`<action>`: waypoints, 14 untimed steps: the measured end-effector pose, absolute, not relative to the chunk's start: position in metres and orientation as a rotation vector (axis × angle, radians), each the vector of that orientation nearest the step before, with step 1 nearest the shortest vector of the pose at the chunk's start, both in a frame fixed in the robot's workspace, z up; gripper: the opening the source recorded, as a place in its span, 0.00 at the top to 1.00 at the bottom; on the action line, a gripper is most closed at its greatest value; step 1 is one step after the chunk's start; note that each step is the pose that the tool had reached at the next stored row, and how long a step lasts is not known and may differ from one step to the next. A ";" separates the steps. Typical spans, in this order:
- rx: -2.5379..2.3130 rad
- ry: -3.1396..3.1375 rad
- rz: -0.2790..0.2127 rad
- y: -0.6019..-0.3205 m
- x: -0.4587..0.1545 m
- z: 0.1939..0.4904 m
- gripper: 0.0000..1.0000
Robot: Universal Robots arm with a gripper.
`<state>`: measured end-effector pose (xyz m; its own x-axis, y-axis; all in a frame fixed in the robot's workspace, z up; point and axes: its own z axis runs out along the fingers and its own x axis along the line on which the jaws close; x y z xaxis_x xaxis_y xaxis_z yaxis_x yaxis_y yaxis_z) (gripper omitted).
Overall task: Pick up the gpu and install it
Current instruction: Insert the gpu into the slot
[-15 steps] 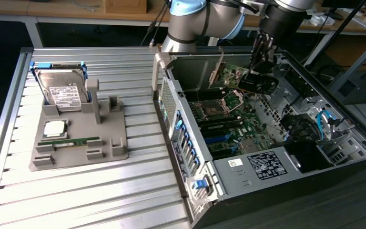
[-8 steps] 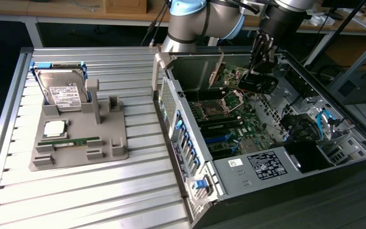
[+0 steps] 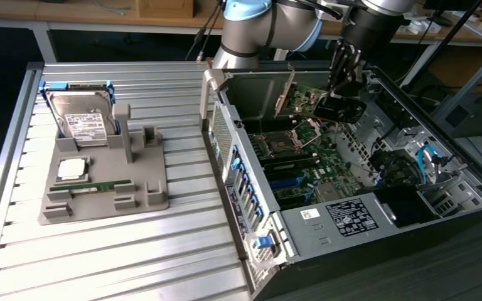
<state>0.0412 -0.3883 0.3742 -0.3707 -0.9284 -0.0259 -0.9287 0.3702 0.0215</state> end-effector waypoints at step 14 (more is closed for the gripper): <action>-1.835 2.539 0.051 -0.388 0.041 0.374 0.73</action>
